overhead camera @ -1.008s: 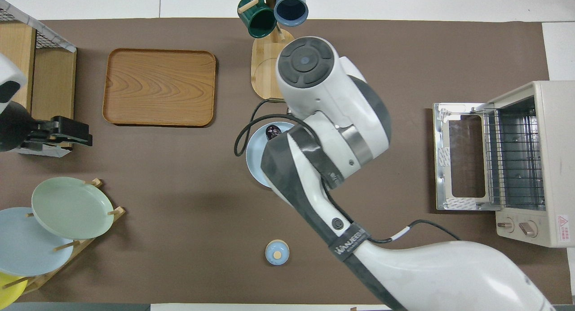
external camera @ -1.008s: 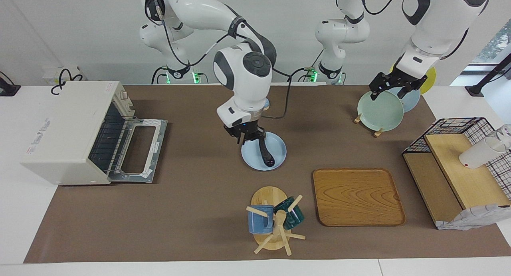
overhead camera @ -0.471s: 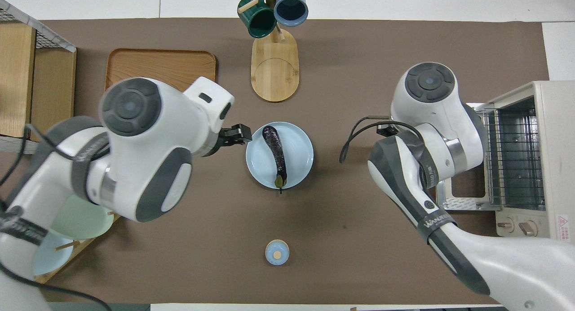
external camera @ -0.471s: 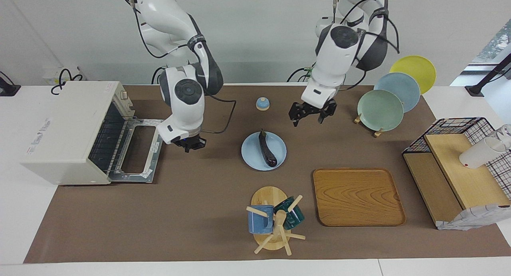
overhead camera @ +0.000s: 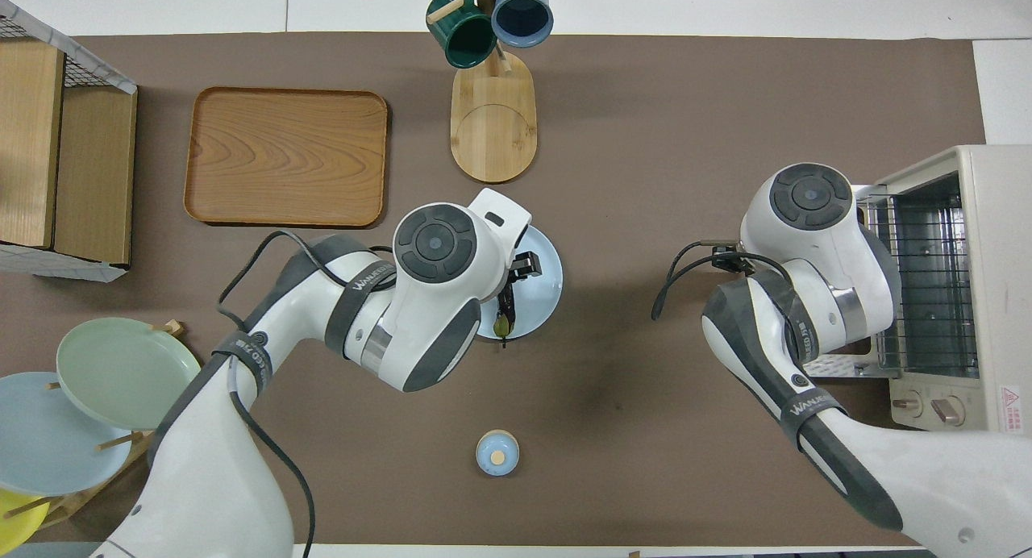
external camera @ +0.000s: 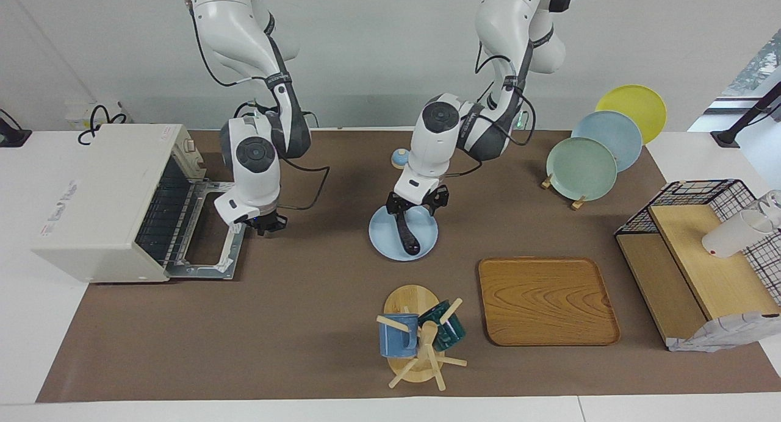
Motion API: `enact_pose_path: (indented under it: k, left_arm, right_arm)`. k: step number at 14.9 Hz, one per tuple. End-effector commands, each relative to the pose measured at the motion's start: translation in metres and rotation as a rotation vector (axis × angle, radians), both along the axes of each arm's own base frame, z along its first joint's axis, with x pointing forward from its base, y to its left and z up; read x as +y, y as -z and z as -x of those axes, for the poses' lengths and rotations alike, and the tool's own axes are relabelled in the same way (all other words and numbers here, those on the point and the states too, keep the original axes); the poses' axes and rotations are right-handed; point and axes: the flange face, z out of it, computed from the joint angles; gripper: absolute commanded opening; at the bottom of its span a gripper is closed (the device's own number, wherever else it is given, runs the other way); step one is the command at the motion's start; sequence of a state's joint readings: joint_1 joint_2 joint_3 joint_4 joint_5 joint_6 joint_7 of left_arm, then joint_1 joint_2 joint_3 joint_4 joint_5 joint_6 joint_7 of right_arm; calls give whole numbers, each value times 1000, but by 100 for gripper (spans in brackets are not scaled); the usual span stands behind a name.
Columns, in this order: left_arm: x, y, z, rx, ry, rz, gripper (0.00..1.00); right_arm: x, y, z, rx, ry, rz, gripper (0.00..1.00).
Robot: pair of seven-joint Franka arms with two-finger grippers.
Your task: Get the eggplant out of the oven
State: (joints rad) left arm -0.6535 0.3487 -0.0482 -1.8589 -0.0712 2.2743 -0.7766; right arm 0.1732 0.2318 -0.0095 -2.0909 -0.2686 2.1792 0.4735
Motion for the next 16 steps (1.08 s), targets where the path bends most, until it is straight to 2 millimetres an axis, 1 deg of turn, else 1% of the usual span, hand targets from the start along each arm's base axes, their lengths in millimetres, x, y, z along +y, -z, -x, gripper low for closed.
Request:
enact_pose_path:
  k: [1, 2, 4, 5, 6, 7, 8, 10, 11, 12, 13, 14, 15, 16]
  left_arm:
    - [-5, 12, -4, -21, 4, 0, 100]
    - [-6, 17, -4, -25, 18, -4, 100]
    - [-15, 26, 9, -33, 39, 1, 100]
    - [-15, 28, 10, -33, 45, -4, 98]
    - [-15, 30, 12, -38, 59, -16, 95]
    - [-15, 33, 14, -36, 64, -23, 92]
    - [-19, 35, 19, -38, 75, -21, 89]
    - [-19, 38, 20, -41, 74, -19, 78]
    - [-18, 37, 20, -41, 73, -19, 71]
    - [-18, 38, 20, -39, 73, -20, 60]
    - [-18, 38, 22, -36, 75, -23, 50]
    - [-17, 38, 21, -35, 73, -24, 37]
    - [-17, 38, 21, -32, 73, -26, 20]
    - [-17, 37, 20, -32, 72, -26, 0]
  right_arm:
    - [-9, 0, 8, -14, -18, 5, 1]
    - [-12, 2, 10, -7, -16, 7, 2]
    - [-15, 8, 10, 0, -57, 43, 2]
    - [-21, 12, 13, 8, -67, 63, 2]
    - [-26, 13, 13, 2, -64, 63, 2]
    - [-26, 14, 13, -2, -72, 65, 4]
    - [-27, 15, 14, 2, -93, 86, 5]
    - [-30, 12, 12, 6, -130, 131, 5]
    - [-31, 9, 12, 4, -146, 143, 5]
    - [-33, -1, 7, 7, -171, 155, 5]
    - [-38, -19, -1, 22, -192, 168, 5]
    - [-45, -35, -7, 42, -211, 178, 5]
    - [-57, -57, -10, 52, -219, 177, 5]
    - [-64, -77, -8, 57, -239, 179, 5]
